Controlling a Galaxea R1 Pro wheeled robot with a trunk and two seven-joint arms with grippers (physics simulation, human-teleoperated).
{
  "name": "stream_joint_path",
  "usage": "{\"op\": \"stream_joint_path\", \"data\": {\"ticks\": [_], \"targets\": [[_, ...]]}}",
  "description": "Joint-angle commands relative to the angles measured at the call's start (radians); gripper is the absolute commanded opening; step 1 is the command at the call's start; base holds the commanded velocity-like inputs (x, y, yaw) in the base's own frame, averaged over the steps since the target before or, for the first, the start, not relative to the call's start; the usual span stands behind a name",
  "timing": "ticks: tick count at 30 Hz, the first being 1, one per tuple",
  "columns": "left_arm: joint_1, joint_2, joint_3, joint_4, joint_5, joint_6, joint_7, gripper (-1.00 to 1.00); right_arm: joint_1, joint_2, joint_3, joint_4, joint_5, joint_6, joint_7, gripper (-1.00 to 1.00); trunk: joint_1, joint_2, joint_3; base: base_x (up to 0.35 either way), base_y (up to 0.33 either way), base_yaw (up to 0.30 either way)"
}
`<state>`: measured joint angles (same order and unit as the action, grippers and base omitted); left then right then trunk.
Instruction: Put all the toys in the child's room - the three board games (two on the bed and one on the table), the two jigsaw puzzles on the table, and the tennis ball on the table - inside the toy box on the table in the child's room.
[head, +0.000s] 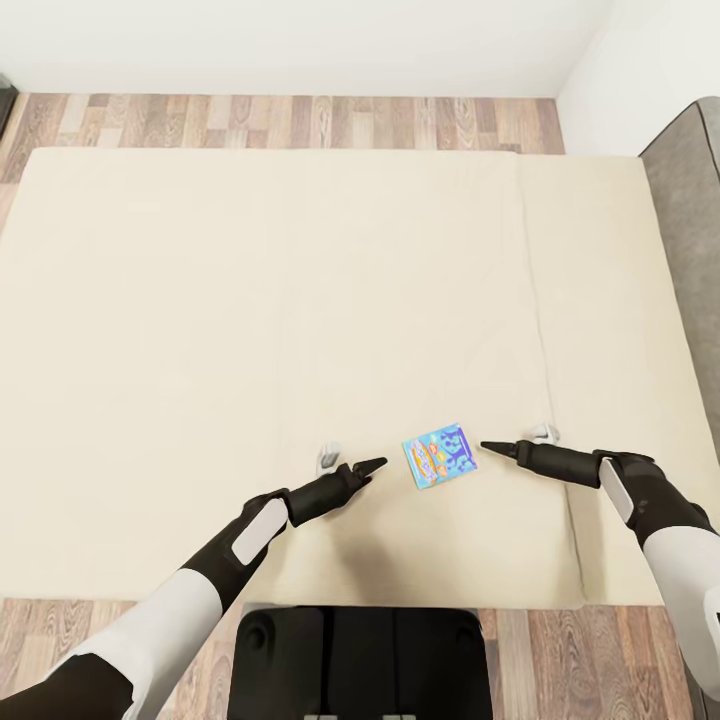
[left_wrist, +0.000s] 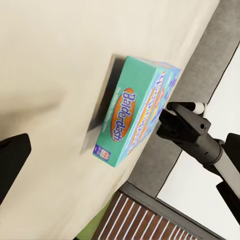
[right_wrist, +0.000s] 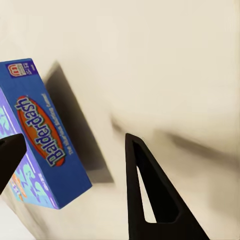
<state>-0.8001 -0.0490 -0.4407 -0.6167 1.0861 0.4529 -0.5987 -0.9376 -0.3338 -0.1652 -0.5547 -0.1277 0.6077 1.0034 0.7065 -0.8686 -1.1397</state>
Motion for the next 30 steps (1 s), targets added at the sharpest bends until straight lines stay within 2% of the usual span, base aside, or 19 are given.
{"op": "stream_joint_path", "data": {"ticks": [1,16,23,30], "targets": [[-0.001,0.0,-0.003,0.002,0.006,0.006,0.002,1.0,0.0,0.0,0.001,0.001,0.005,0.001,-0.001,1.0,0.0,-0.001,-0.001,0.0,0.0,-0.009],[-0.001,0.0,-0.003,0.002,0.006,0.004,0.002,1.0,0.001,0.005,0.006,0.004,0.005,0.002,0.008,1.0,0.0,-0.001,-0.006,0.0,0.0,-0.004],[-0.001,0.001,-0.003,0.001,0.006,0.002,0.002,1.0,0.001,0.041,0.013,0.005,0.011,0.001,0.026,1.0,0.0,-0.001,-0.007,0.0,0.0,0.0],[-0.001,0.001,-0.003,0.001,0.006,-0.001,0.002,1.0,-0.001,0.059,0.016,0.004,0.015,0.002,0.032,1.0,0.0,-0.001,-0.007,0.0,0.0,0.0]]}}
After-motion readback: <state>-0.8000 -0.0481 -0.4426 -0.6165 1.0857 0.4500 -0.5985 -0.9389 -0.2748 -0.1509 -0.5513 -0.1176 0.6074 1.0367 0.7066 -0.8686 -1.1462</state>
